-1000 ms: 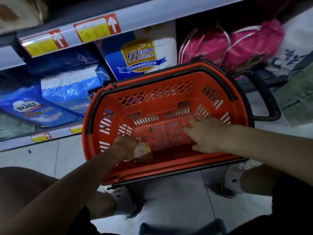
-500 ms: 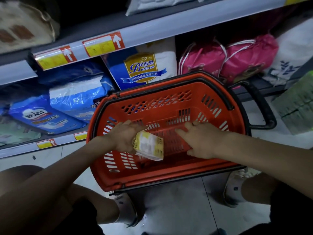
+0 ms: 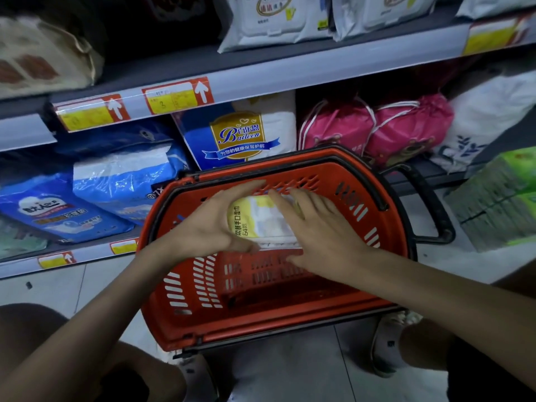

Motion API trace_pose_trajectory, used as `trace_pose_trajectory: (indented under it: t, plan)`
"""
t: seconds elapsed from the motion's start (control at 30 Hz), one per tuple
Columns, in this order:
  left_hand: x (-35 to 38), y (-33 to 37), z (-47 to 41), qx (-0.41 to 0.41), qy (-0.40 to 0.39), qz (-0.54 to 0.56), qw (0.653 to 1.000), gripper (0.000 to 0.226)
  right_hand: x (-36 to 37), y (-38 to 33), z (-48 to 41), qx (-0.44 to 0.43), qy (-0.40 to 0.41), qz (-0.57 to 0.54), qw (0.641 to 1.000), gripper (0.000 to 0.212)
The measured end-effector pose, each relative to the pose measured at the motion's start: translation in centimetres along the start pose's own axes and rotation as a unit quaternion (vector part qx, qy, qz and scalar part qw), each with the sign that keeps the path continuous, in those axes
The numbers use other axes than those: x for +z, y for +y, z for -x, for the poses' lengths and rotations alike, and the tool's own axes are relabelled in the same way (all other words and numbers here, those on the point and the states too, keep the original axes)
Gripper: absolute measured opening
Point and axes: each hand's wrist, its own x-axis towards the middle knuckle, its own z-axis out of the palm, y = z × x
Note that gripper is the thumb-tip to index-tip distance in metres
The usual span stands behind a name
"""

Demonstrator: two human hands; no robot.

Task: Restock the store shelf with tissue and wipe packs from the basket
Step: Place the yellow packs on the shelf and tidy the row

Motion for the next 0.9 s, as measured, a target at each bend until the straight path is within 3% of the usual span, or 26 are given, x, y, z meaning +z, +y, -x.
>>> trace_pose_trajectory:
  t: [0.13, 0.2, 0.3, 0.37, 0.47, 0.53, 0.6, 0.73, 0.9]
  plan:
    - [-0.1, 0.5, 0.1, -0.007, 0.012, 0.066, 0.998, 0.111, -0.1, 0.9, -0.6, 0.0, 0.048, -0.003, 0.999, 0.117]
    - [-0.5, 0.6, 0.1, -0.018, 0.02, 0.073, 0.997, 0.1, -0.8, 0.7, -0.6, 0.027, 0.041, -0.112, 0.993, 0.102]
    - [-1.5, 0.3, -0.1, -0.059, 0.051, 0.154, 0.985, 0.06, -2.0, 0.5, -0.8, 0.094, 0.007, -0.332, 0.939, 0.067]
    - [-2.4, 0.3, -0.1, -0.098, 0.085, 0.296, 0.946, 0.055, -2.7, 0.5, -0.9, 0.155, -0.015, -0.486, 0.86, 0.046]
    - [-3.6, 0.3, 0.2, -0.095, 0.106, 0.431, 0.891, 0.068, -3.8, 0.5, -1.0, 0.229, -0.049, -0.682, 0.693, 0.038]
    - [-3.7, 0.3, 0.4, -0.079, 0.1, 0.441, 0.889, 0.065, -4.5, 0.5, -0.9, 0.245, -0.061, -0.759, 0.6, 0.04]
    - [-3.3, 0.3, 0.4, -0.072, 0.094, 0.421, 0.899, 0.059, -4.9, 0.5, -0.8, 0.249, -0.072, -0.799, 0.543, 0.044]
    - [-1.9, 0.9, 0.3, -0.073, 0.076, 0.36, 0.927, 0.053, -5.0, 0.4, -0.7, 0.244, -0.071, -0.817, 0.518, 0.049]
    - [-0.4, 1.8, 0.4, -0.062, 0.041, 0.346, 0.935, 0.045, -5.4, 0.1, -0.6, 0.225, -0.075, -0.81, 0.537, 0.054]
